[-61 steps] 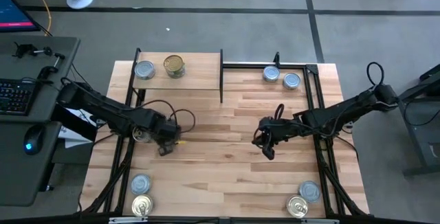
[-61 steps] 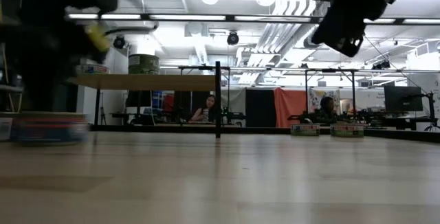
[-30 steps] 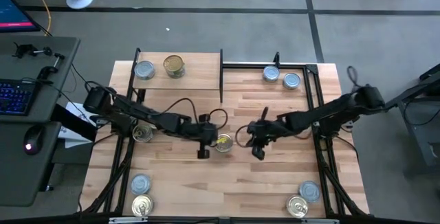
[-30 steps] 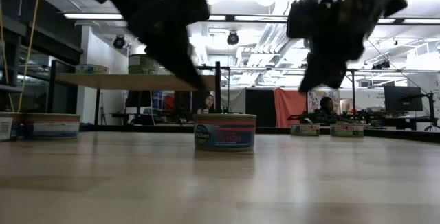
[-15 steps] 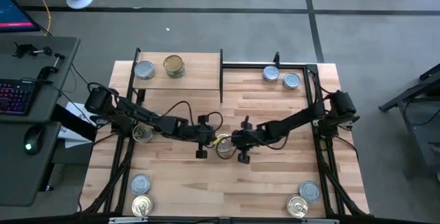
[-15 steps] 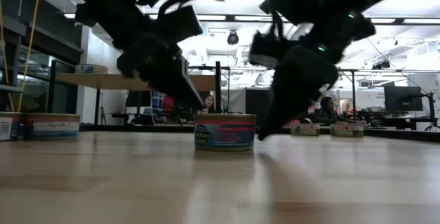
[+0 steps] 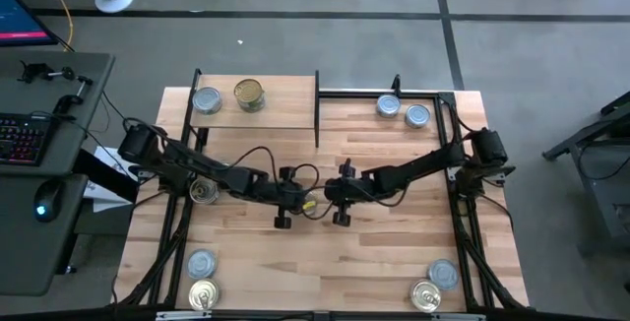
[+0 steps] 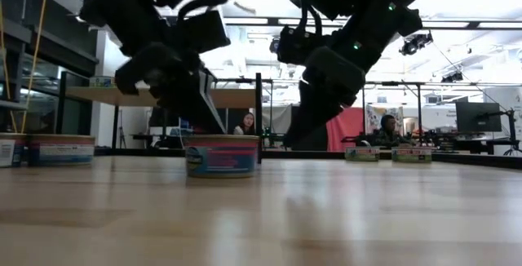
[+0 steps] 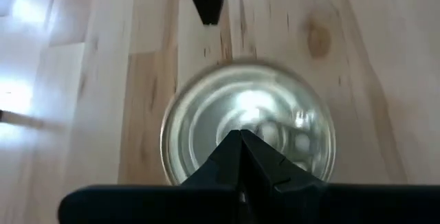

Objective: Stack canned seafood by type on shelf
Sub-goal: Put the blue-pink tuna can on the shelf

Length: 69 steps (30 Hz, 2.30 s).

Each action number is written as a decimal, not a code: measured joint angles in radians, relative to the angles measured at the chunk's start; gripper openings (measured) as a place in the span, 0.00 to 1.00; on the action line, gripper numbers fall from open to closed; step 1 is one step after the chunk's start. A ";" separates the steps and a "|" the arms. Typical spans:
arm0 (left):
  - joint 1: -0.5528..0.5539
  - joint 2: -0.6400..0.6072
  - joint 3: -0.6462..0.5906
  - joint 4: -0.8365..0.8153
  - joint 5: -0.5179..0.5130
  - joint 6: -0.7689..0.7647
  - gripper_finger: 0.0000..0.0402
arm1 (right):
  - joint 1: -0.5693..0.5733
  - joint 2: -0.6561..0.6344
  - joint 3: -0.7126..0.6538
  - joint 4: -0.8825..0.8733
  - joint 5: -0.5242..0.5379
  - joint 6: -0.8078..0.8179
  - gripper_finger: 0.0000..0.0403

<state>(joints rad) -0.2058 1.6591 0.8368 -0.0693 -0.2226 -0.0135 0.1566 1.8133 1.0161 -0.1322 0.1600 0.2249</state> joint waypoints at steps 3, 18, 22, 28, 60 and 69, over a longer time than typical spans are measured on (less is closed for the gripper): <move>0.000 -0.048 0.000 -0.028 0.000 0.003 0.00 | 0.000 0.000 0.000 0.001 0.000 0.002 0.00; 0.000 -0.273 -0.266 0.155 0.012 -0.019 0.00 | 0.000 0.000 -0.001 0.079 -0.039 0.002 0.00; 0.000 -0.247 -0.284 0.207 0.014 -0.018 0.00 | -0.004 0.017 -0.001 0.085 -0.046 0.002 0.00; -0.008 -0.195 -0.287 0.204 0.055 0.000 0.00 | -0.013 0.071 -0.002 0.170 -0.106 0.036 0.00; -0.024 -0.152 -0.302 0.205 0.044 -0.025 0.00 | -0.025 0.076 0.199 0.215 -0.062 -0.017 0.00; -0.026 -0.257 -0.302 -0.004 0.000 -0.216 0.00 | -0.063 0.073 0.499 -0.259 -0.144 -0.141 0.00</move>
<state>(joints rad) -0.2316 1.4022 0.5350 -0.0731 -0.2223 -0.2294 0.0938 1.8862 1.5155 -0.3908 0.0165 0.0837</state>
